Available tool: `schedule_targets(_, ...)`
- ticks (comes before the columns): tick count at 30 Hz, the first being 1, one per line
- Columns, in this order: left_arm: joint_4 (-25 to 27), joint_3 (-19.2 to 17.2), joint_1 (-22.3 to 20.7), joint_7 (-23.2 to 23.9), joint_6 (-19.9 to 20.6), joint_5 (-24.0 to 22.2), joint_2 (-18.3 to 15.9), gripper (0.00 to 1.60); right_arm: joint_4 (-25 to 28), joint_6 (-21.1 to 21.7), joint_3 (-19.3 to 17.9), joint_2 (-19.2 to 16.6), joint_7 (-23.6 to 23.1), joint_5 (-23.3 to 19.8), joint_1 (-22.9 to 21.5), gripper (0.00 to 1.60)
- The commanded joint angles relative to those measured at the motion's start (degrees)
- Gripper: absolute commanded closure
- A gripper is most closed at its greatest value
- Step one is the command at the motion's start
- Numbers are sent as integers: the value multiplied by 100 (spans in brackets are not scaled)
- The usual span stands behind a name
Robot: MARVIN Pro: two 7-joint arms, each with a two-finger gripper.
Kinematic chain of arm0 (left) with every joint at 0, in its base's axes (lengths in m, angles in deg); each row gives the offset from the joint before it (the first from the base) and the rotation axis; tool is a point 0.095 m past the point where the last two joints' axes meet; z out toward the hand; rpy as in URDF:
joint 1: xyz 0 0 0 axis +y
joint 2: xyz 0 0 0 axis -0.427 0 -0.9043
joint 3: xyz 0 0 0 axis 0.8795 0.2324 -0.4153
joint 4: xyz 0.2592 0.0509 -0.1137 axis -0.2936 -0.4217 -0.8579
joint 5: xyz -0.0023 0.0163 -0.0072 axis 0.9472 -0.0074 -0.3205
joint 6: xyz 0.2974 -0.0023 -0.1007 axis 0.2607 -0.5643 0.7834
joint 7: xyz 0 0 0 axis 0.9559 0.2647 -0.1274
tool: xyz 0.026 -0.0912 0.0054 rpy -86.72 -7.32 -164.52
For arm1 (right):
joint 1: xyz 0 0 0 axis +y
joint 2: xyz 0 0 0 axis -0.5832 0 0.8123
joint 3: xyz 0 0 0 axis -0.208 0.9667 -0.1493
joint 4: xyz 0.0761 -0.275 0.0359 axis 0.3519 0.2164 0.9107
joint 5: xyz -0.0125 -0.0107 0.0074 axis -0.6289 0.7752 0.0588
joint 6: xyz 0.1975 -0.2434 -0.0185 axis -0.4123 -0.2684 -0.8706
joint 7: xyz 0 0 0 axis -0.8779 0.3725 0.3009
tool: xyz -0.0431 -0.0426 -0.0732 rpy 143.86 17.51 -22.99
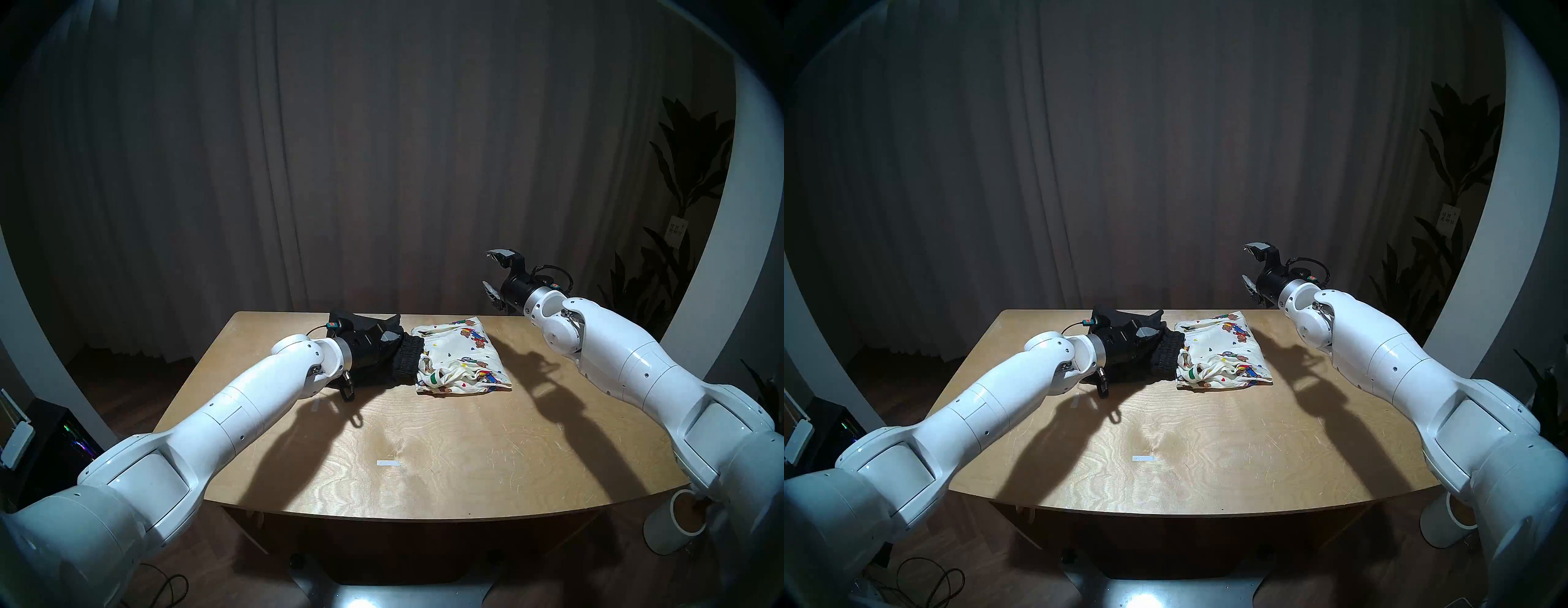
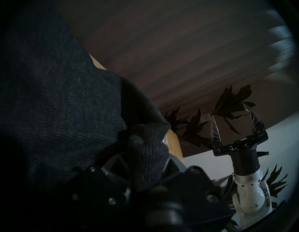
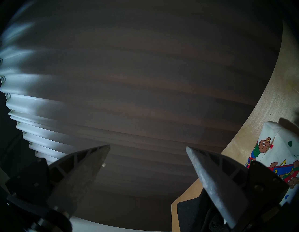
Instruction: Fold pants twice and stack them
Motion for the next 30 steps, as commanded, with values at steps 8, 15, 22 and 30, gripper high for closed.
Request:
schedule_targets(8,716,-66,168,-129,-37,-86,-136,36,133,5,-83,-49,-106,-31,-88,0)
schedule_targets(15,752,-44,339,-144,15,-247,-104,41,233,-29,-82,-102,-112,-36,-60,0)
schedule_targets(22,652,-41,421,-1,-24,-349,64,39,386,-93,-82,-207,-98,-47,-1,0)
schedule_targets(30,1071,-148,703,326,-11,-567,-42,0,439,-131,-77,-285,-73,-73,32,0)
